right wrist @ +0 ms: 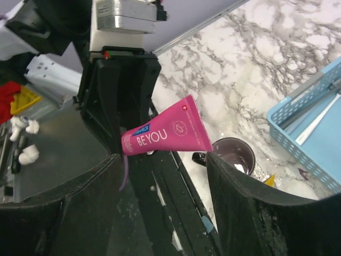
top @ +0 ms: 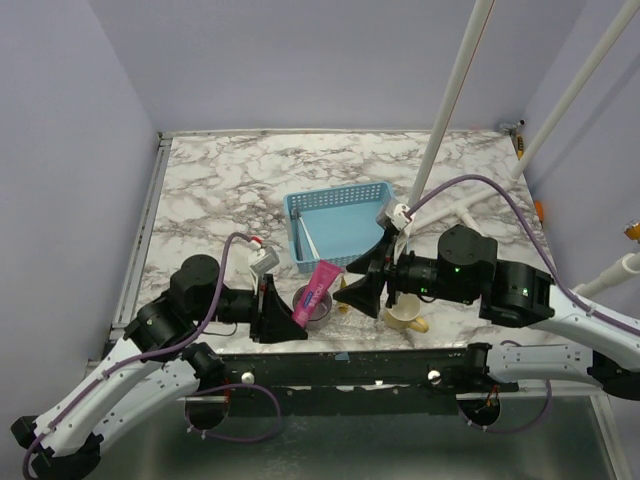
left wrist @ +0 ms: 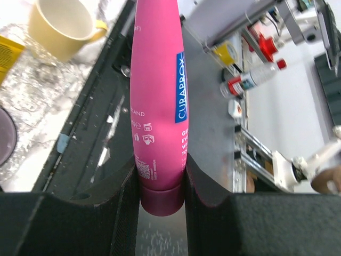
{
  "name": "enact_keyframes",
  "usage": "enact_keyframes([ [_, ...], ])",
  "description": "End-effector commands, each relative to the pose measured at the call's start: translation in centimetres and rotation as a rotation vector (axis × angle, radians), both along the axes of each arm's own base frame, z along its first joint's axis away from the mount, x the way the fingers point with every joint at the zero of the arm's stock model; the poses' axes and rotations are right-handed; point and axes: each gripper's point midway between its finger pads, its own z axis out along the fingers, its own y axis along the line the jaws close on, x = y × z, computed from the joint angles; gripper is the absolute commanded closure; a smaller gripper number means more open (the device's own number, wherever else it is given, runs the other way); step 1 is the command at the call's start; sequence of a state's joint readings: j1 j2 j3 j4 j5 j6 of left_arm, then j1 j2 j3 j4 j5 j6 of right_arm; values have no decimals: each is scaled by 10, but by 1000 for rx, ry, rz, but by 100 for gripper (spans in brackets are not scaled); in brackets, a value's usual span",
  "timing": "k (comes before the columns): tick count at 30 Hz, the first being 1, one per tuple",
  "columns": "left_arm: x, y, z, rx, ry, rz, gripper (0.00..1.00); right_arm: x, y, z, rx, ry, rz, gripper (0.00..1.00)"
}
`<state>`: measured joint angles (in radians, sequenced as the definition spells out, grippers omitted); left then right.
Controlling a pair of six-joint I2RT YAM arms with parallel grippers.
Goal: Prepare toiletry sets of a toothbrush and toothpaste on the tray
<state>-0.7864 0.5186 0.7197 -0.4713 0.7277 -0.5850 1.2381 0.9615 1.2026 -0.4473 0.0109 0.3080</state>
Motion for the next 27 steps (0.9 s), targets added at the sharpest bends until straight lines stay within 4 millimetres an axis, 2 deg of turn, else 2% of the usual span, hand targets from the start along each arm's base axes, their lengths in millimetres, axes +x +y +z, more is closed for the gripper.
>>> enact_keyframes([
  [1, -36, 9, 2, -46, -9, -200, 100, -30, -11, -3, -69, -23, 169, 32],
  [5, -48, 15, -1, -50, -21, -255, 100, -43, -10, -4, -81, -21, 254, 32],
  [9, -58, 21, -4, -55, -36, -306, 100, -48, -5, -7, -93, -15, 295, 32],
  [18, -65, 24, -9, -50, -46, -343, 100, -66, 19, -7, -52, 30, 431, 32],
  [21, -66, 24, -9, -50, -51, -346, 100, -71, 26, -10, -45, 50, 468, 35],
  [27, -68, 25, -10, -49, -57, -349, 100, -76, 36, -18, -46, 85, 509, 48],
])
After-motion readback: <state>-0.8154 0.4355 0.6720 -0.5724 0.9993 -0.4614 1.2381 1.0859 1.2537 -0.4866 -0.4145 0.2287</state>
